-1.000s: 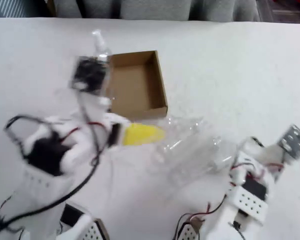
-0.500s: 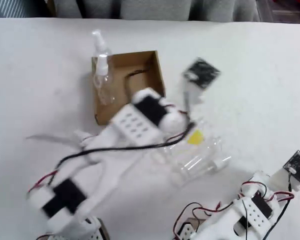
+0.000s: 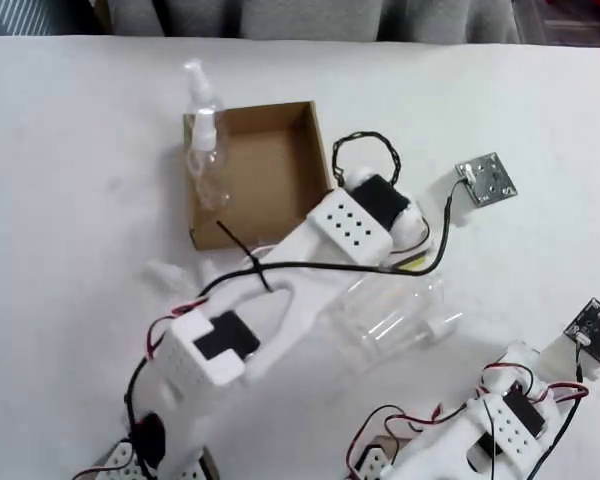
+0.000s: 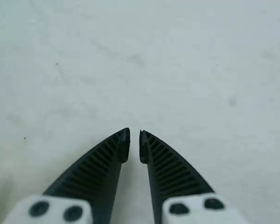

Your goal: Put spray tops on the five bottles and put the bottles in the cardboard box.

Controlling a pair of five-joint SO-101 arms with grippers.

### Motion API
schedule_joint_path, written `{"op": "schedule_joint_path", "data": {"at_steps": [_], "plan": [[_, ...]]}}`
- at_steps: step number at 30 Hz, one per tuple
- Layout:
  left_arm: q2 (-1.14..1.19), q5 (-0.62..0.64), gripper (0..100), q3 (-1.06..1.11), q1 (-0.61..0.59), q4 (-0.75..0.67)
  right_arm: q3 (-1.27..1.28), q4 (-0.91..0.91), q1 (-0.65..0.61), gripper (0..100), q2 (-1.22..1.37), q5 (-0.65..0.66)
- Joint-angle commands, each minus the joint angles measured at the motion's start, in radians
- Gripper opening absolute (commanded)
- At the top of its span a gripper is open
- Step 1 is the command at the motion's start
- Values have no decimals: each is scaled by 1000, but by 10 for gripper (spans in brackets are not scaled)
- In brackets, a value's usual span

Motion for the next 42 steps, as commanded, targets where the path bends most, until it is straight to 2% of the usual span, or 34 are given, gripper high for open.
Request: {"op": "schedule_joint_path", "data": {"at_steps": [1, 5, 17, 26, 36, 39, 42], "plan": [[24, -29, 243, -91, 5, 29, -6, -18, 4, 15, -12, 9], [77, -29, 326, -120, -33, 9, -6, -18, 4, 15, -12, 9], [328, -35, 328, -393, -88, 9, -6, -18, -8, 15, -12, 9], [522, -37, 328, -615, -117, 98, -6, -18, -8, 15, -12, 9], [665, -28, 324, -726, -101, 140, -6, -18, -8, 15, -12, 9], [670, -26, 238, -733, -64, 180, -6, -18, -8, 15, -12, 9], [667, -34, 62, -783, -12, 210, -6, -18, -8, 15, -12, 9]]}}
